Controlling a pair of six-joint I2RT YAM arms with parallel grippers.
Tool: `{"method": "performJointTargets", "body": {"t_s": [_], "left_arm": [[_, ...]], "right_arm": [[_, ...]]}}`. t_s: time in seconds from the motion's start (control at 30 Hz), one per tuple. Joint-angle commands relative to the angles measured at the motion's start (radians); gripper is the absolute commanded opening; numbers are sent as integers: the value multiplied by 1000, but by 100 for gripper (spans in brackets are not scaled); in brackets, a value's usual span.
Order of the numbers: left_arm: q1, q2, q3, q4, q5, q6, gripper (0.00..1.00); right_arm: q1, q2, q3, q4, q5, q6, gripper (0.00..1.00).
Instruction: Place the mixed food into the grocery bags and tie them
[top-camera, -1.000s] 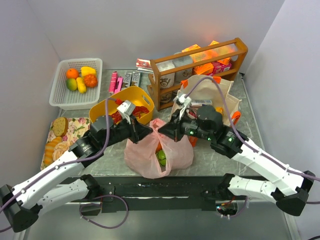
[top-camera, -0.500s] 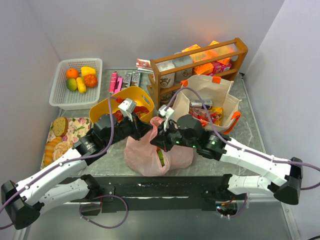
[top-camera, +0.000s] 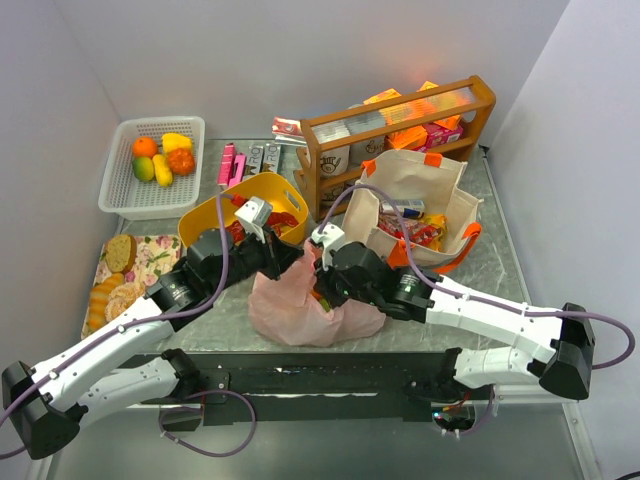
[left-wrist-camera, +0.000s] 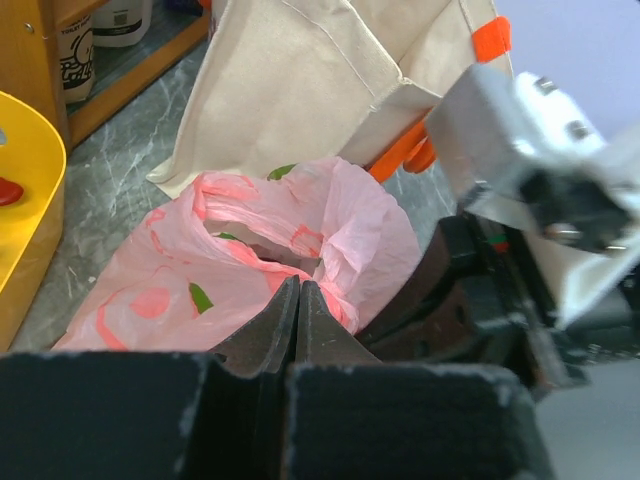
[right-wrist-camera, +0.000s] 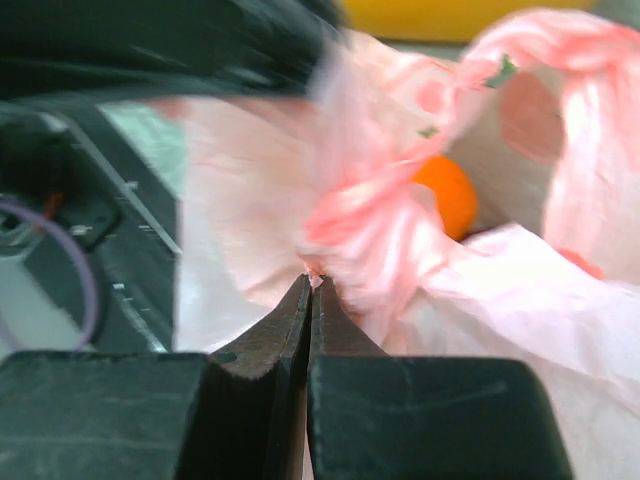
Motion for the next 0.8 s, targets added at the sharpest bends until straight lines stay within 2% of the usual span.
{"method": "performJointTargets", "body": {"t_s": [0.0, 0.13, 0.23, 0.27, 0.37, 0.47, 0.6, 0.77], "left_arm": [[-4, -28, 4, 63, 10, 29, 1], [-3, -17, -6, 65, 53, 43, 1], [-3, -5, -9, 63, 81, 66, 19], [-4, -2, -9, 65, 90, 86, 35], [-1, -8, -23, 65, 113, 117, 70], [5, -11, -40, 63, 142, 143, 87], [20, 22, -40, 24, 138, 171, 89], [24, 64, -46, 48, 229, 175, 91]], "right_arm": [[7, 6, -24, -54, 115, 22, 0], [7, 15, -27, -56, 144, 36, 0], [7, -8, -47, -22, 140, 32, 0], [7, -14, -56, -14, 126, 27, 0], [7, -31, -75, 23, 98, 15, 0], [7, -40, -82, 39, 86, 15, 0], [7, -48, -81, 49, 78, 13, 0], [5, -51, -72, 46, 78, 10, 0]]}}
